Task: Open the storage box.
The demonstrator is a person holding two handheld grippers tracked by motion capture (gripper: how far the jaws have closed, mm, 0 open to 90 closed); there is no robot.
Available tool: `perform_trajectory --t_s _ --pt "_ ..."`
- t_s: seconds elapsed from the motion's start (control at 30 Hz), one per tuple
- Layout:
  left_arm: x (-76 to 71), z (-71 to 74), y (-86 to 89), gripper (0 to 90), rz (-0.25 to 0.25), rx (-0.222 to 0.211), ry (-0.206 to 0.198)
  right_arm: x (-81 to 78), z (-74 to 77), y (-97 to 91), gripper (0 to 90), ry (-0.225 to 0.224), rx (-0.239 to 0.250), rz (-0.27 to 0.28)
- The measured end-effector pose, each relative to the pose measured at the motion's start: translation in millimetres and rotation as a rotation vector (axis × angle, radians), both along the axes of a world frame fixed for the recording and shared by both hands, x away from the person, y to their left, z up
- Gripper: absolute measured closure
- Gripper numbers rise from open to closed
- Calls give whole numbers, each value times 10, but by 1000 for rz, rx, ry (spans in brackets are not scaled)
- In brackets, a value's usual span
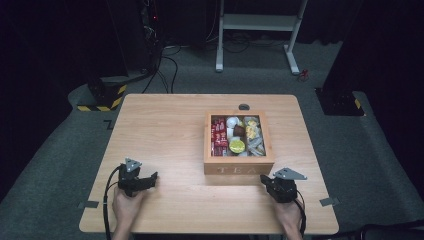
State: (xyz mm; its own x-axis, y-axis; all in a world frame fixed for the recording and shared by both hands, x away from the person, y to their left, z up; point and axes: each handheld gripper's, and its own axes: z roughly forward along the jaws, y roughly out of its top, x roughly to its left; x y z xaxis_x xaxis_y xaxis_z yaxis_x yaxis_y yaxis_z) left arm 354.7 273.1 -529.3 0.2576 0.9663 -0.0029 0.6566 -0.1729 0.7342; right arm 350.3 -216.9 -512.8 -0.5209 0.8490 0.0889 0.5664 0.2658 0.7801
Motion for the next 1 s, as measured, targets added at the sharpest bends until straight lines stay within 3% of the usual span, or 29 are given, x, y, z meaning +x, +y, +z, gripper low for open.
perform_trajectory --t_s 0.3,0.73,1.0 --pt "0 0 0 151 0 0 0 84 33 131 899 -11 18 35" --pt "0 0 0 151 0 0 0 155 76 223 899 -17 28 42" --pt "-1 0 -2 151 0 1 0 156 175 207 900 -26 83 52"
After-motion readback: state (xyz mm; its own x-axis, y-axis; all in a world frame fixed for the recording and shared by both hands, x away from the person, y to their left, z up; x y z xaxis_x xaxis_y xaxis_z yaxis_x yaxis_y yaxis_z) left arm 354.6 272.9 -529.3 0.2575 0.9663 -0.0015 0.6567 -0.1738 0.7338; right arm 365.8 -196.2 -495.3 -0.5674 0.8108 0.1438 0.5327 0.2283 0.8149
